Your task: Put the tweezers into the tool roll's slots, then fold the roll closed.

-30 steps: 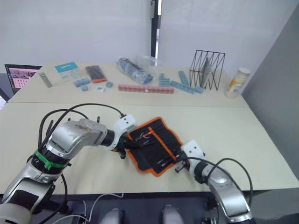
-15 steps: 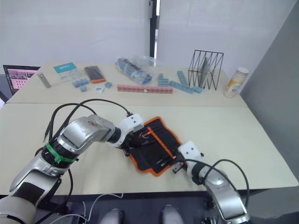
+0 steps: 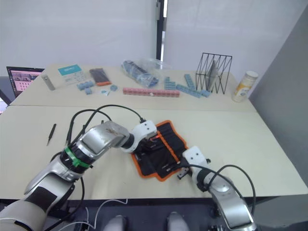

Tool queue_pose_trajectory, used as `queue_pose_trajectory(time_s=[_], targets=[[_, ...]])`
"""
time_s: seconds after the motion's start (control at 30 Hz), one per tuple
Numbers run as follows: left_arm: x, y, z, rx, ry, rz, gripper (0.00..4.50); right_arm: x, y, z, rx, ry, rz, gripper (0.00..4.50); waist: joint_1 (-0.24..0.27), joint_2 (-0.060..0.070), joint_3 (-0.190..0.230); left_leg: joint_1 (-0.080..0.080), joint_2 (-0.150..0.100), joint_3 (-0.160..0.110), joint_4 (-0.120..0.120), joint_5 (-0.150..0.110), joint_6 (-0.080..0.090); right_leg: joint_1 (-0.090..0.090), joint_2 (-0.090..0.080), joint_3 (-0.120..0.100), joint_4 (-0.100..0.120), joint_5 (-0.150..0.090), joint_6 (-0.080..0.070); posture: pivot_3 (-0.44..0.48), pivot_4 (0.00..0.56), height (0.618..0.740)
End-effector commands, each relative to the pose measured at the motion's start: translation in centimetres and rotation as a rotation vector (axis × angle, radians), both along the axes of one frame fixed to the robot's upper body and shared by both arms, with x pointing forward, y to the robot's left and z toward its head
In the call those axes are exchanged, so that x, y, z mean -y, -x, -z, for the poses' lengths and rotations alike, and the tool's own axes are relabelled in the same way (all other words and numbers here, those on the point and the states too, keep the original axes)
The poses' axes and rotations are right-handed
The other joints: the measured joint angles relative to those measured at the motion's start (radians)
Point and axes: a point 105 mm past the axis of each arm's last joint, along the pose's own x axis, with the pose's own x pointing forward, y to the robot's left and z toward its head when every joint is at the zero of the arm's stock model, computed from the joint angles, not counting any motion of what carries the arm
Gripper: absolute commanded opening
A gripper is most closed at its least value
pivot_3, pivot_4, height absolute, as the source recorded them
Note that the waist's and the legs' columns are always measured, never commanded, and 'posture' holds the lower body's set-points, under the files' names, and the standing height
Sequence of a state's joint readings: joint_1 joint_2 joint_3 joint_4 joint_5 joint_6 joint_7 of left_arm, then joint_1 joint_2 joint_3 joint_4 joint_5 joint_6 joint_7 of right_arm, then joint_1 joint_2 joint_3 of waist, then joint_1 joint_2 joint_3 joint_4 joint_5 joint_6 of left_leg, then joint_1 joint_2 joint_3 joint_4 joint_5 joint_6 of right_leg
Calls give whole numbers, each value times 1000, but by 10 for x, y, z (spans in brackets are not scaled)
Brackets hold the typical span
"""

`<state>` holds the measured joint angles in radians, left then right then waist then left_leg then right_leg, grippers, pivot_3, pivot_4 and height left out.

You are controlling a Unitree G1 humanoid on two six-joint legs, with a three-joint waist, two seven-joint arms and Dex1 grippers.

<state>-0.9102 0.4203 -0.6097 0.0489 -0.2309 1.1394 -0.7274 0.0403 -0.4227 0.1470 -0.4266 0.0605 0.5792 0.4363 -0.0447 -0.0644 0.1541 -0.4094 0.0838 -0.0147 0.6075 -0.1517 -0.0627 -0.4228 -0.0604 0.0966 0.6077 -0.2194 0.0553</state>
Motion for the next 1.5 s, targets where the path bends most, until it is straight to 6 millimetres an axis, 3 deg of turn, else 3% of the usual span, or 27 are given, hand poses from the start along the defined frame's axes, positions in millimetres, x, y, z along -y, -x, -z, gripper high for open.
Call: queue_pose_trajectory(time_s=[0.03, 0.23, 0.53, 0.87, 0.9, 0.97, 1.17, 1.27, 1.3, 1.37, 1.5], targets=[[10, -15, -17, 126, -2, 24, 0, -8, 40, 66, -326, 34, -36, 31, -1, 0, 0, 0, 0, 0, 0, 0, 0, 0, 0, 0, 0, 0, 0, 0, 150, 738], [5, -21, -20, 138, -10, 29, 0, -7, 40, 65, -331, 32, -30, 31, -3, 0, 0, -1, 0, 0, -1, -1, 1, 1, 0, 0, 1, 0, 0, 0, 150, 738], [36, -26, -8, 167, 7, 76, 0, -8, 44, 64, -337, 37, -31, 31, -1, 0, -1, -1, 0, 0, 0, -2, 1, 1, 0, 0, 0, 0, 0, 0, 150, 738], [20, -32, -6, 179, 2, 51, 0, -8, 45, 64, -339, 33, -20, 31, -5, 0, -4, 2, 0, -1, 0, -5, -1, 1, 0, 0, -3, -1, 0, 0, 150, 738], [18, -32, -8, 179, 10, 46, 887, -8, 44, 64, -338, 33, -18, 0, -6, 0, -4, 2, 0, -1, 0, -5, -1, 1, 0, 0, -3, -1, 0, 0, 150, 738], [13, -31, -14, 177, 27, 39, 1506, -7, 42, 64, -336, 34, -12, 0, -9, 0, -4, 2, 0, -1, -1, -5, -1, 2, 0, 0, -3, -1, 0, 0, 150, 738], [-6, -13, -61, 91, 238, 24, 3461, -2, 32, 63, -331, 42, 18, 0, -25, 0, -4, 1, 0, -1, -2, -5, -1, 1, 0, 0, 1, -1, 0, 0, 150, 738], [-42, -6, -82, 57, 387, -50, 4450, 1, 31, 60, -327, 43, 20, 0, -29, 1, -4, 2, 0, -1, -2, -5, -1, 1, 0, 0, 1, -1, 0, 0, 150, 738], [-50, -4, -85, 55, 417, -67, 4450, 1, 31, 60, -327, 43, 20, 0, -29, 2, -4, 2, 0, -1, -2, -5, -1, 1, 0, 0, 1, -1, 0, 0, 150, 738], [-89, -7, -87, 185, 432, -137, 4450, 1, 29, 58, -317, 41, 12, 0, -29, 3, -5, 4, 0, -2, -2, -6, -1, 0, 0, 0, 1, -2, 0, 0, 150, 738], [-150, 0, -82, 355, 446, -284, 4450, 2, 28, 54, -300, 34, -7, 0, -24, 2, -5, 5, 0, -2, -3, -7, -1, 0, 0, -1, 1, -2, -1, 0, 150, 738]])
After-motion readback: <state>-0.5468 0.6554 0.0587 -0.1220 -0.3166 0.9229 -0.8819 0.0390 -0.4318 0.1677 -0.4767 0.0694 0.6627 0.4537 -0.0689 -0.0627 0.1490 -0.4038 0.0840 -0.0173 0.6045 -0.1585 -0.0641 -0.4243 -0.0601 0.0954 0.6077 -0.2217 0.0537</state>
